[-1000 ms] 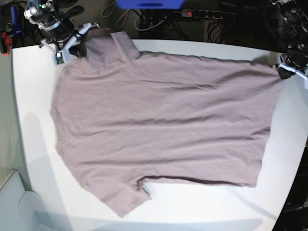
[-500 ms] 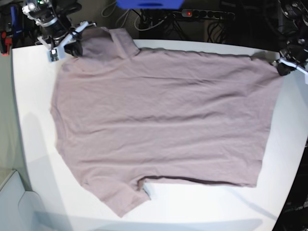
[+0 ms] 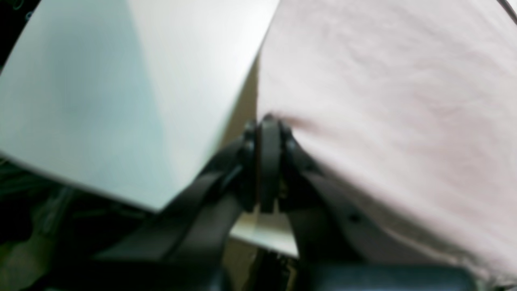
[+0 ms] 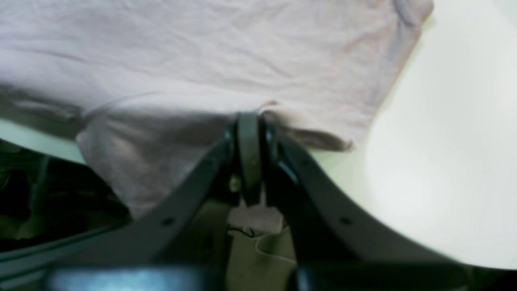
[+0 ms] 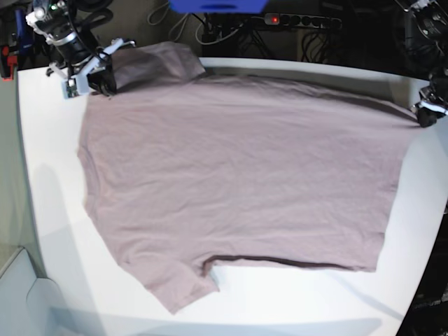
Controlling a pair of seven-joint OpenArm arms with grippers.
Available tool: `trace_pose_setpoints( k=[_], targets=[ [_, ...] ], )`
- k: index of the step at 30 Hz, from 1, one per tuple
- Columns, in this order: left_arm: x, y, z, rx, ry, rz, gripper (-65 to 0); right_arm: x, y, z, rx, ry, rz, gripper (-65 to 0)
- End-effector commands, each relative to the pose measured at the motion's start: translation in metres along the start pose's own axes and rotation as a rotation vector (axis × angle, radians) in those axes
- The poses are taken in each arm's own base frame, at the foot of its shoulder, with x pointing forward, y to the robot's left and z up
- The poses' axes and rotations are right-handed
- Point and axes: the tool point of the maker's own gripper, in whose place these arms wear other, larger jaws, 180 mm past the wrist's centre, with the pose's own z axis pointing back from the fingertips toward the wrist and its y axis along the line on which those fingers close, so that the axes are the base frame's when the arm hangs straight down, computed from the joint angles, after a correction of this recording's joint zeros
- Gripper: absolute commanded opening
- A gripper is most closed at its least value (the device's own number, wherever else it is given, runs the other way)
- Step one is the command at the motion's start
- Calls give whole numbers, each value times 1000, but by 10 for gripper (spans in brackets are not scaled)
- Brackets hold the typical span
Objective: Layout the t-shirt on the table in an organized manner, then fold the t-shirt properly
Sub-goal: 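Fold the shoulder edge over toward the hem with both grippers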
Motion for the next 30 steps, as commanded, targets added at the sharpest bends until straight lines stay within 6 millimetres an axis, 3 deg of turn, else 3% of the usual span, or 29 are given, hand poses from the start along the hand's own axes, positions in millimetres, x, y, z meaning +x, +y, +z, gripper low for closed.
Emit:
trace_pose_setpoints(
  k=[1, 13, 17, 26, 30],
  targets=[
    [19, -1, 4, -5, -55, -19, -648, 15, 1, 1, 11, -52, 14, -650],
    [47, -11, -17, -46, -120, 41, -648, 69, -12, -25, -6, -162, 59, -650],
    [43, -8, -33, -67, -106, 105, -648, 79, -21, -42, -13, -156, 49, -650],
    [70, -4, -50, -95, -135, 163, -648, 92, -36, -73, -4, -166, 25, -650],
    [77, -5, -55, -106, -142, 183, -648, 107, -42, -80, -9, -194, 30, -650]
  ],
)
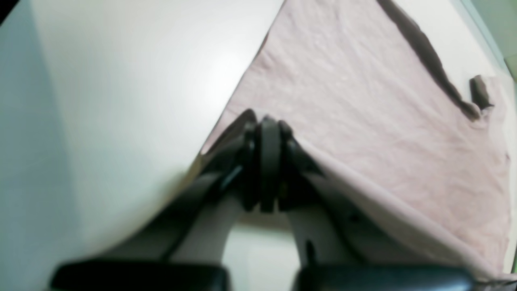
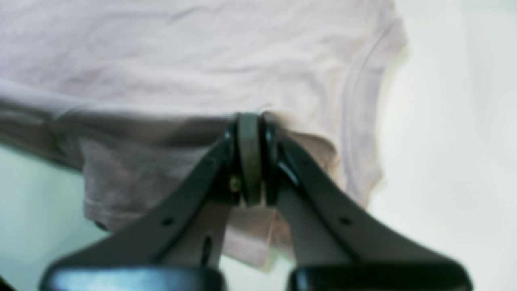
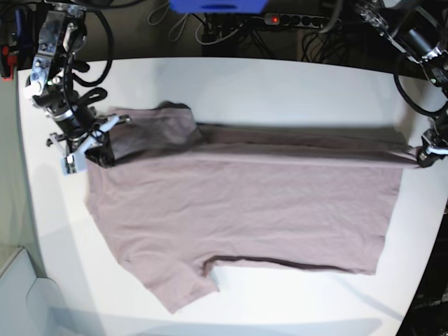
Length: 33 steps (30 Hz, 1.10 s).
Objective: Layout the t-shirt on the table in an organized manner, then fold the t-shirt properly
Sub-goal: 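Fold the shoulder edge over toward the hem with both grippers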
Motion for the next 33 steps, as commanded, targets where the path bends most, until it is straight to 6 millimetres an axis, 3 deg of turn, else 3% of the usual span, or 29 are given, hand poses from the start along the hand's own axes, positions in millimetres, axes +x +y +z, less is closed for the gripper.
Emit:
trace_pose_setpoints(
  k=[1, 8, 12, 26, 33],
  targets=[
    [25, -4, 4, -8, -65, -16, -648, 21, -4, 0, -2, -67, 8, -650],
    [22, -29, -11, -58, -36, -57, -648, 33, 6, -16, 36, -85, 13, -650],
    [39, -42, -16, -87, -89, -61, -648, 31, 6, -28, 51, -76, -5, -650],
    [27, -24, -42, -93, -65, 68, -648, 54, -6, -40, 40, -106, 9, -650],
    [28, -19, -45, -90, -81, 89, -648, 51, -9, -47, 43, -94, -8, -650]
  ],
)
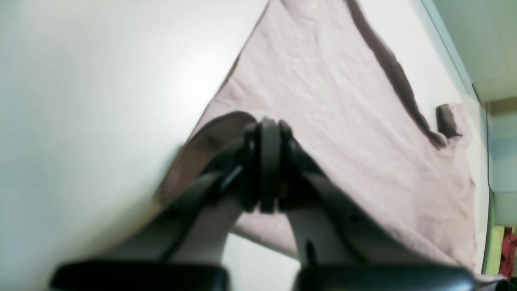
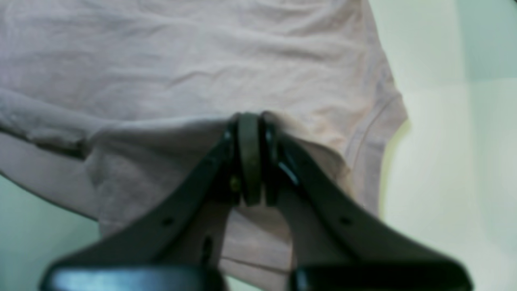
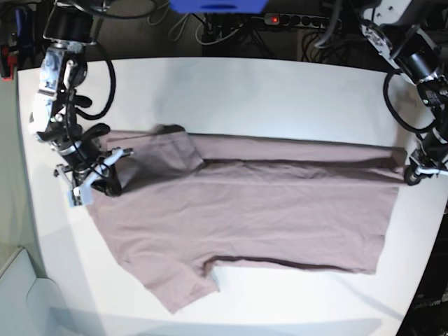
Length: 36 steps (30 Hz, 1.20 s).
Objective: Layout the t-shirt on the table in an organized manner, then fold the t-shirt properly
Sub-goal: 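Fold the shoulder edge over toward the hem with both grippers, then regrasp the folded edge with both grippers and lift it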
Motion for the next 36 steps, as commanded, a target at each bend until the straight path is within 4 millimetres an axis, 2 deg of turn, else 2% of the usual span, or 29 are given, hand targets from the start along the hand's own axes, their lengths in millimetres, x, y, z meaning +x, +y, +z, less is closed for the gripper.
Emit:
trace_pose_setpoints(
  k=[1, 13, 14, 16, 17, 20, 22, 26, 31, 36],
  targets=[
    [28, -8, 4, -25, -68, -23, -648, 19, -4, -1, 0, -58, 3, -650],
    [28, -9, 4, -27, -69, -22, -644, 11, -5, -4, 2, -38, -11, -650],
    [28, -9, 4, -27, -69, -22, -642, 11, -5, -4, 2, -38, -11, -635],
    [28, -8, 3, -24, -69, -17, -605, 11, -5, -4, 2, -37, -11, -570],
    [28, -8, 3, -24, -69, -17, -567, 10, -5, -5, 2, -34, -9, -528],
    [27, -9, 3, -28, -64, -24, -408, 9, 0, -4, 18, -23, 20, -393],
    [30, -11, 5, -36, -76, -24, -324, 15, -2, 1, 13, -33, 45, -335],
    [36, -12, 12, -31, -91, -54, -313, 8, -5, 21, -15, -33, 63, -317],
    [16, 9, 27, 28, -60, -89, -311, -24, -18, 44, -66, 25, 34, -317],
    [0, 37, 29, 71, -77, -42, -311, -60, -29, 46, -84, 100, -25, -317]
  ],
)
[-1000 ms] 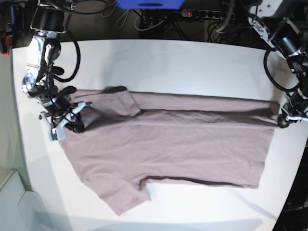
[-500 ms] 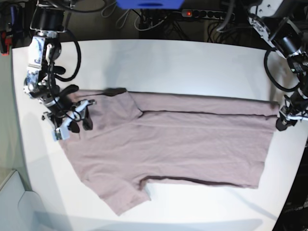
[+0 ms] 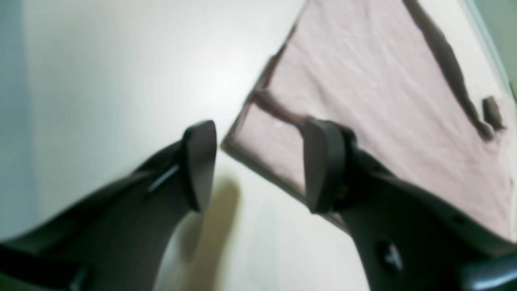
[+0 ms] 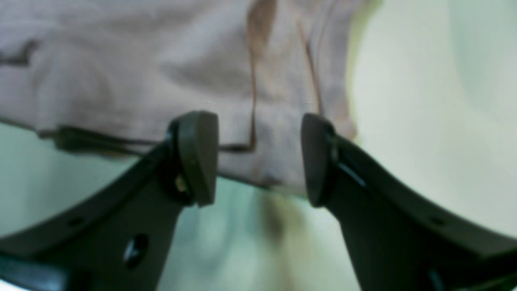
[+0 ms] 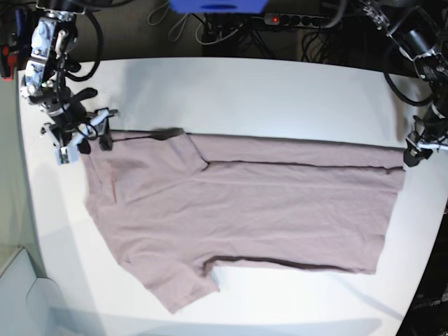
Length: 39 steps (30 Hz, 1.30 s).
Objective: Layout the t-shirt on the table in an organized manner, then fold the t-shirt properly
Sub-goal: 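Regrasp the folded edge with both grippers and lift it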
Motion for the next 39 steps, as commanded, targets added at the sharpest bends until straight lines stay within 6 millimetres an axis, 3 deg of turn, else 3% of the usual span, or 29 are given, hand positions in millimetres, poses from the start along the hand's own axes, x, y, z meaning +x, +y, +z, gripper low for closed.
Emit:
trace_pose_setpoints(
  k=[1, 6, 12, 21, 22, 28, 33, 39],
  targets=[
    [23, 2, 3, -9, -56, -11, -311, 13, -4, 1, 1, -47, -1, -317],
    [13, 8, -3, -1, -29, 6, -311, 3, -5, 2, 1, -25, -2, -318],
    [5, -10, -19, -32, -17, -58, -311, 0, -4, 4, 1, -18, -2, -318],
    [-7, -1, -26, 15, 13, -101, -322, -4, -7, 6, -6, -11, -5, -318],
    [-5, -4, -29, 16, 14, -121, -347, -4, -11, 8, -15, -13, -9, -318],
    [-11, 0, -37, 41, 50, -137, -647, -2, -17, 7, -29, -18, -19, -315],
    [-13, 0, -38, 41, 58, -136, -650, 9, -16, 3, -27, -41, -13, -315],
    [-13, 1, -37, 42, 59, -138, -649, -5, -29, -9, -31, 7, -48, -319]
  ],
)
